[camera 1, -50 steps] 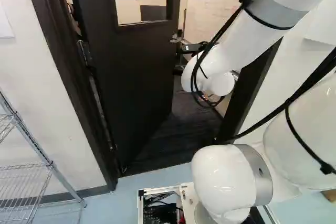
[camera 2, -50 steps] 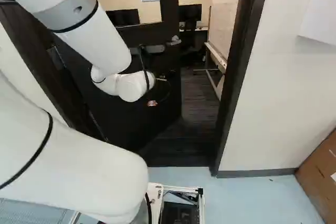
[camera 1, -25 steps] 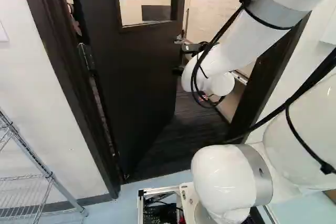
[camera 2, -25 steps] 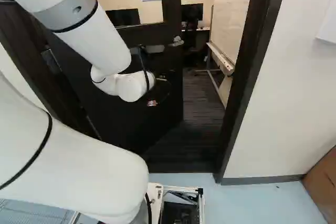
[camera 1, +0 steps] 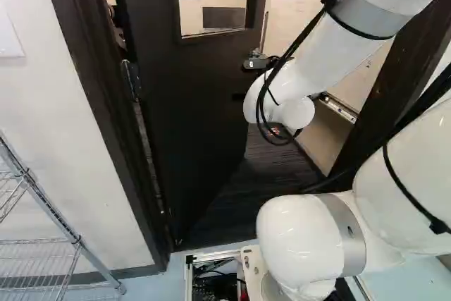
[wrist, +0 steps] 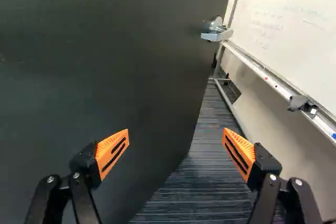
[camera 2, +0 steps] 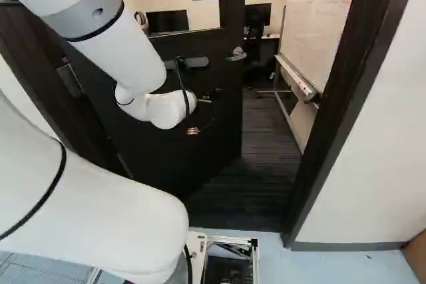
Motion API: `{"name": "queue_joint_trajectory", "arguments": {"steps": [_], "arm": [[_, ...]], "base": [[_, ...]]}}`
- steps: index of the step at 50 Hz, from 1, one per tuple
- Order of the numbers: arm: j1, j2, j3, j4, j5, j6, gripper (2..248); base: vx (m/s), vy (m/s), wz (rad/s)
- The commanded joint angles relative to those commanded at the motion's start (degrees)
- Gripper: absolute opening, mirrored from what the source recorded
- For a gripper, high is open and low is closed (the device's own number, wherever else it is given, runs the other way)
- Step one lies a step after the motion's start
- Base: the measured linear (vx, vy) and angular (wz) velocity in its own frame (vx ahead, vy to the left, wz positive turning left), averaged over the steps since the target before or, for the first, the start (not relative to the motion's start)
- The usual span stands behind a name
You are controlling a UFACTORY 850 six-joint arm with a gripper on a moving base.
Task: Open the door and move inside
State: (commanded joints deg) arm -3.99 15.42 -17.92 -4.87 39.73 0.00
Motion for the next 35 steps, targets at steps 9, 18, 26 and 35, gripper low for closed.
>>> {"name": "queue_joint_trajectory", "arguments": {"steps": [9,18,26,35], "arm": [[0.00,0.00,0.00,0.00,0.00,0.00,247],[0.00,0.00,0.00,0.00,0.00,0.00,247],[0.00,0.00,0.00,0.00,0.00,0.00,247],[0.00,0.00,0.00,0.00,0.00,0.00,247]], "base": [[0.105,0.069,0.113],[0.111,0.055,0.035],[0.095,0.042,-0.005],[0.076,0.028,0.001]]}}
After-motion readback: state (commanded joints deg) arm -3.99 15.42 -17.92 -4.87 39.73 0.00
